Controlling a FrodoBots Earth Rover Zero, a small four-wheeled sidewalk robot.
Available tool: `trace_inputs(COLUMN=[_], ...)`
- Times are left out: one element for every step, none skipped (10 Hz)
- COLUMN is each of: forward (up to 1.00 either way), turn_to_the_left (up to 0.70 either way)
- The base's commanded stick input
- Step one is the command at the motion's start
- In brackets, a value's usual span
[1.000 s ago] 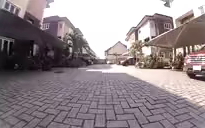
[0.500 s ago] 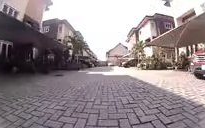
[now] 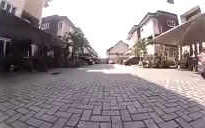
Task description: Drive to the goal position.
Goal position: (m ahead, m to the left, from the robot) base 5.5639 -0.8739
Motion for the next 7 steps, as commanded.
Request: trace_inputs(forward=[0.69,0.69,0.69,0.69,0.69,0.69,0.69], turn_to_the_left=[0.03,0.03,0.03,0.03,0.03,0.03,0.03])
